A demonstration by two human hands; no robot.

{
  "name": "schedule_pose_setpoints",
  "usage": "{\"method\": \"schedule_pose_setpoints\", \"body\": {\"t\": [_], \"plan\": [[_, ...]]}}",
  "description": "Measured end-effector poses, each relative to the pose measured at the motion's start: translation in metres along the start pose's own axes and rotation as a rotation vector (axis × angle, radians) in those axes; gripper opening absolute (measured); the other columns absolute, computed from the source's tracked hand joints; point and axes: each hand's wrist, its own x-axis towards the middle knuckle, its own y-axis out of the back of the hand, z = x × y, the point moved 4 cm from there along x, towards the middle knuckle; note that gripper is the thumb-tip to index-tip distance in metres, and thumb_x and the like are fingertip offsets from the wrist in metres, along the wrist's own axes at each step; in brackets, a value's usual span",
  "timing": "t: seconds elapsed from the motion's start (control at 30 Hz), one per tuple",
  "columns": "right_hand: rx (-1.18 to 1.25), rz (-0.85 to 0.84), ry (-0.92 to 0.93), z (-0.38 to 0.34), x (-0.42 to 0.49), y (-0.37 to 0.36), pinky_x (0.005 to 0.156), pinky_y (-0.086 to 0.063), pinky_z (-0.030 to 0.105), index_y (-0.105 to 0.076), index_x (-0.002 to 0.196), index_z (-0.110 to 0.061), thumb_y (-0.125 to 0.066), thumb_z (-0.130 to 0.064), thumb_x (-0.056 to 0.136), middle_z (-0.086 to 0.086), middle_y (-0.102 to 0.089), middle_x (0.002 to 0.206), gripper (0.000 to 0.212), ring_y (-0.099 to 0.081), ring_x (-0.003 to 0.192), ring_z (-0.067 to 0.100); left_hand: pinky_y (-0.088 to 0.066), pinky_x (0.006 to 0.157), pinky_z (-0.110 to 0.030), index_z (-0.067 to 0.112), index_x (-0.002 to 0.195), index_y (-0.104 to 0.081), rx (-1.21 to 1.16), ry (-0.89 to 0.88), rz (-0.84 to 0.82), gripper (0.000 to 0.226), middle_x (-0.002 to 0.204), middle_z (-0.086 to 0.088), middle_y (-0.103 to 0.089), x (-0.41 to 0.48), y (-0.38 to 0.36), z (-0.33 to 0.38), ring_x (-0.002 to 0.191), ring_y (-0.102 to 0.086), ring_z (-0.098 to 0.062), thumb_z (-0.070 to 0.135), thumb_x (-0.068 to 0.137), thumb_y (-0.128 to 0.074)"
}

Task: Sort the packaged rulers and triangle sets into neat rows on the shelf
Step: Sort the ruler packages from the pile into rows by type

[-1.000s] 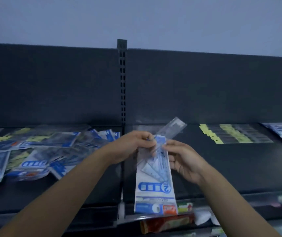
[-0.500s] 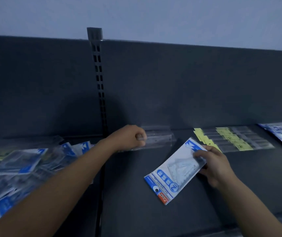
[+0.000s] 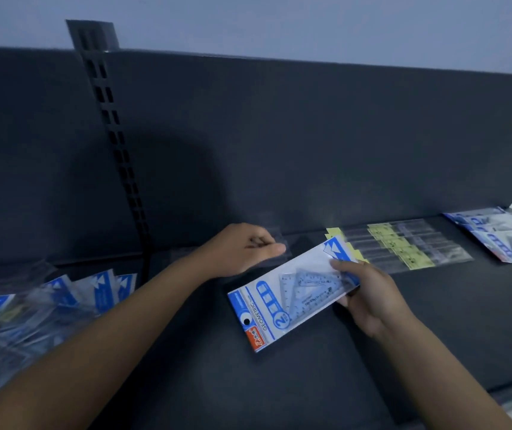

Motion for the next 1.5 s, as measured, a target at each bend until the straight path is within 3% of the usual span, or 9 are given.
{"method": "schedule_pose_setpoints", "body": {"t": [0.1, 0.2, 0.43, 0.67, 0.83, 1.07, 1.23, 1.4, 1.5], "plan": [[0.033, 0.025, 0.072, -0.012, -0.002, 0.016, 0.062, -0.057, 0.033, -0.063, 0.095, -0.003, -0.067, -0.004, 0.082, 0.014, -0.071, 0.089, 0.013, -0.068, 0.073, 0.023, -0.054, 0.073, -0.021, 0.016, 0.095, -0.073, -0.245, 0.064, -0.229, 0.014, 0.088, 0.002, -0.076, 0.010, -0.025, 0.024, 0.081, -0.071, -0.008, 0.028, 0.088, -0.069], [0.014, 0.099, 0.166, -0.033, -0.005, 0.048, 0.055, -0.054, 0.030, -0.066, 0.092, -0.006, -0.064, -0.005, 0.085, 0.011, -0.072, 0.084, 0.007, -0.066, 0.067, 0.021, -0.052, 0.066, -0.018, 0.009, 0.096, -0.073, -0.291, 0.086, -0.278, 0.011, 0.085, -0.001, -0.076, 0.023, -0.042, 0.049, 0.077, -0.072, -0.010, 0.016, 0.088, -0.069], [-0.136, 0.143, 0.257, -0.084, -0.011, 0.170, 0.046, -0.050, 0.027, -0.068, 0.082, -0.004, -0.066, -0.007, 0.085, 0.013, -0.072, 0.077, 0.005, -0.066, 0.060, 0.021, -0.047, 0.062, -0.013, 0.021, 0.077, -0.074, -0.166, 0.050, -0.207, 0.006, 0.069, 0.008, -0.073, 0.070, -0.117, 0.126, 0.061, -0.063, 0.000, 0.019, 0.081, -0.077], [-0.342, 0.077, 0.280, -0.144, 0.005, 0.320, 0.044, -0.054, 0.028, -0.061, 0.077, -0.005, -0.068, 0.001, 0.081, 0.009, -0.069, 0.067, 0.010, -0.066, 0.053, 0.015, -0.048, 0.069, -0.012, 0.022, 0.079, -0.069, -0.074, -0.041, -0.132, 0.007, 0.079, 0.009, -0.072, 0.123, -0.244, 0.215, 0.068, -0.063, 0.006, 0.020, 0.086, -0.072], [-0.434, 0.061, 0.251, -0.187, 0.032, 0.401, 0.042, -0.051, 0.025, -0.056, 0.077, -0.007, -0.066, -0.001, 0.085, 0.008, -0.067, 0.071, 0.014, -0.065, 0.049, 0.010, -0.052, 0.073, -0.025, 0.023, 0.086, -0.065, -0.138, 0.020, -0.065, 0.016, 0.079, 0.007, -0.069, 0.159, -0.306, 0.256, 0.071, -0.063, -0.005, 0.020, 0.079, -0.078], [-0.730, 0.118, 0.410, -0.212, 0.099, 0.446, 0.057, -0.044, 0.028, -0.056, 0.068, -0.016, -0.073, -0.010, 0.078, -0.001, -0.065, 0.063, 0.020, -0.061, 0.060, 0.015, -0.043, 0.063, -0.011, 0.027, 0.078, -0.062, -0.044, -0.012, 0.277, 0.023, 0.073, 0.013, -0.064, 0.221, -0.338, 0.278, 0.060, -0.053, 0.006, 0.007, 0.076, -0.074], [-0.958, 0.152, 0.528, -0.240, 0.152, 0.450, 0.062, -0.044, 0.028, -0.056, 0.071, -0.015, -0.068, -0.011, 0.075, -0.003, -0.064, 0.069, 0.014, -0.060, 0.070, 0.019, -0.041, 0.062, -0.006, 0.023, 0.084, -0.064, 0.077, -0.016, 0.257, 0.018, 0.076, 0.013, -0.062, 0.269, -0.341, 0.275, 0.064, -0.053, 0.012, 0.012, 0.076, -0.075], [-1.230, -0.001, 0.555, -0.243, 0.180, 0.446, 0.068, -0.042, 0.027, -0.053, 0.107, -0.025, -0.077, -0.025, 0.073, -0.009, -0.058, 0.096, 0.042, -0.054, 0.080, 0.007, -0.041, 0.076, -0.016, 0.027, 0.109, -0.063, 0.371, 0.068, 0.099, 0.031, 0.101, 0.016, -0.064, 0.284, -0.349, 0.259, 0.085, -0.055, 0.006, 0.038, 0.081, -0.072], [-1.295, -0.115, 0.674, -0.253, 0.187, 0.429, 0.089, -0.045, 0.034, -0.049, 0.128, -0.024, -0.071, -0.036, 0.078, -0.003, -0.055, 0.123, 0.055, -0.054, 0.108, 0.018, -0.036, 0.090, -0.028, 0.027, 0.120, -0.059, 0.658, 0.031, 0.146, 0.038, 0.119, 0.012, -0.062, 0.285, -0.336, 0.272, 0.108, -0.056, -0.011, 0.046, 0.088, -0.061]]}}
